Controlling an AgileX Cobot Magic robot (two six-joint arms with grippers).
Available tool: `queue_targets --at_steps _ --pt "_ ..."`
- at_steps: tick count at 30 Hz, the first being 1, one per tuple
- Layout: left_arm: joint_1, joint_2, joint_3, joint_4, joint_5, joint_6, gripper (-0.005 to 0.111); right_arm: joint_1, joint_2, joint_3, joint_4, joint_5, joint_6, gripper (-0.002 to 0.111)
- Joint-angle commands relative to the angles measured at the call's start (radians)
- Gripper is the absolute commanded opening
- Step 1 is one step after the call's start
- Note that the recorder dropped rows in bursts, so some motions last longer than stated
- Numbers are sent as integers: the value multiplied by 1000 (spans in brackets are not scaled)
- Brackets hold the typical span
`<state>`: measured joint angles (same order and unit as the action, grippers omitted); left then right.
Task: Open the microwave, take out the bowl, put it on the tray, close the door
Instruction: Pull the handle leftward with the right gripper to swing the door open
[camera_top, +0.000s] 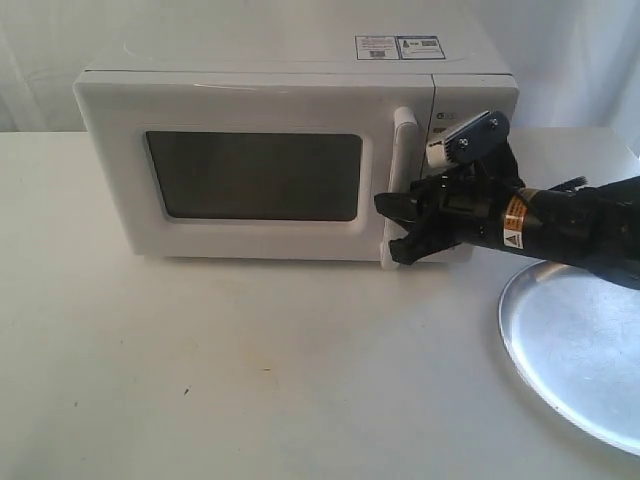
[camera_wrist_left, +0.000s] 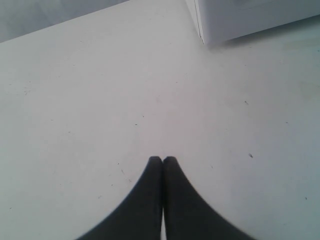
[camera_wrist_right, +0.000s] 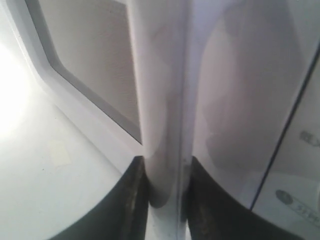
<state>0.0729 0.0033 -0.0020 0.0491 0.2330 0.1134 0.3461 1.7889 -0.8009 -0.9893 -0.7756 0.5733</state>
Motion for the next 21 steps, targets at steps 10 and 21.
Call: queue_targets --at_steps 10,21 --pt "-4 -3 2 -5 -1 -5 0 43 -61 23 -399 -445 -4 0" --pt "-4 -3 2 -5 -1 -5 0 43 -144 23 -520 -364 105 0"
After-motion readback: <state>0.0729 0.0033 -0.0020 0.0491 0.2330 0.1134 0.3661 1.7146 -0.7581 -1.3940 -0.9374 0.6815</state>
